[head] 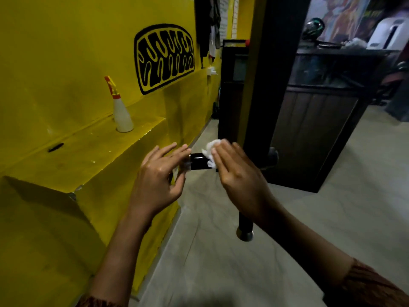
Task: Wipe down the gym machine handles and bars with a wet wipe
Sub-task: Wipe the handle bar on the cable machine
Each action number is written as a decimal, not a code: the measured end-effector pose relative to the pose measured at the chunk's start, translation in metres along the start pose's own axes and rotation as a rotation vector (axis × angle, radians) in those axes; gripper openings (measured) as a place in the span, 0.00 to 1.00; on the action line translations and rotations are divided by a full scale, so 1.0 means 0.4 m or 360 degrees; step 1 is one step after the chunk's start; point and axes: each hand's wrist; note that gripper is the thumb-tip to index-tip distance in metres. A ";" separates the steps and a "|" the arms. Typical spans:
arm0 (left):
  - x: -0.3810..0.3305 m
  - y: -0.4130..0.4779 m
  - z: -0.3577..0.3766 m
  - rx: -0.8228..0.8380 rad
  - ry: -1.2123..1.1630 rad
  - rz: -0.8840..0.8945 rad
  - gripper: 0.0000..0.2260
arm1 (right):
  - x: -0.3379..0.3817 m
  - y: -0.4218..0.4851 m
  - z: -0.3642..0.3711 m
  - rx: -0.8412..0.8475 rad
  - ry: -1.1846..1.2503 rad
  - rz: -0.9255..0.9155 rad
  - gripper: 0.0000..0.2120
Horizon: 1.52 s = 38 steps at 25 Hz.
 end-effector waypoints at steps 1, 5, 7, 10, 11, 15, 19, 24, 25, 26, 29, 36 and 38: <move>-0.006 0.000 0.006 0.0010 -0.0004 0.0030 0.19 | 0.005 -0.006 0.012 -0.0003 0.0049 -0.0007 0.19; -0.035 0.003 0.048 0.0043 -0.0004 0.0181 0.18 | 0.003 -0.100 -0.005 0.0098 0.0440 0.0117 0.16; -0.049 0.011 0.072 0.0045 0.0013 0.0246 0.18 | -0.004 -0.162 -0.035 0.0115 0.0734 0.0323 0.17; -0.070 0.023 0.114 0.0063 0.0111 0.0329 0.20 | -0.035 -0.224 -0.051 -0.0090 0.0860 0.0769 0.19; -0.073 0.022 0.128 0.0083 0.0173 0.0341 0.20 | -0.043 -0.233 -0.045 -0.0152 0.0849 0.0913 0.19; -0.067 0.003 0.166 0.0126 0.0259 0.0325 0.22 | -0.005 -0.226 0.017 -0.0012 0.0745 0.0904 0.20; -0.059 -0.004 0.171 0.0053 0.0151 0.0326 0.22 | 0.067 -0.306 0.062 0.0299 0.0761 0.0661 0.22; -0.058 -0.006 0.175 0.0021 0.0059 0.0290 0.21 | 0.069 -0.409 0.023 0.0352 0.0889 0.0636 0.25; -0.059 -0.005 0.176 0.0007 0.0039 0.0282 0.21 | 0.058 -0.380 0.022 0.0271 0.0866 0.0662 0.22; -0.060 -0.004 0.177 -0.0007 0.0011 0.0270 0.20 | 0.051 -0.340 0.028 0.0205 0.0840 0.0687 0.20; -0.061 -0.004 0.177 -0.0029 -0.0054 0.0242 0.19 | 0.053 -0.246 0.073 0.0231 0.0750 0.0691 0.27; -0.059 -0.005 0.180 -0.0027 -0.0064 0.0241 0.20 | 0.089 -0.420 0.053 0.0191 0.0818 0.0534 0.18; -0.061 -0.005 0.184 -0.0051 -0.0060 0.0233 0.19 | 0.066 -0.376 0.042 0.0081 0.0835 0.0709 0.17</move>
Point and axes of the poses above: each hand's wrist, its own y-axis towards the middle knuckle, its own z-axis out of the palm, x = y × z, and after that the axes turned 14 degrees about -y, right-handed
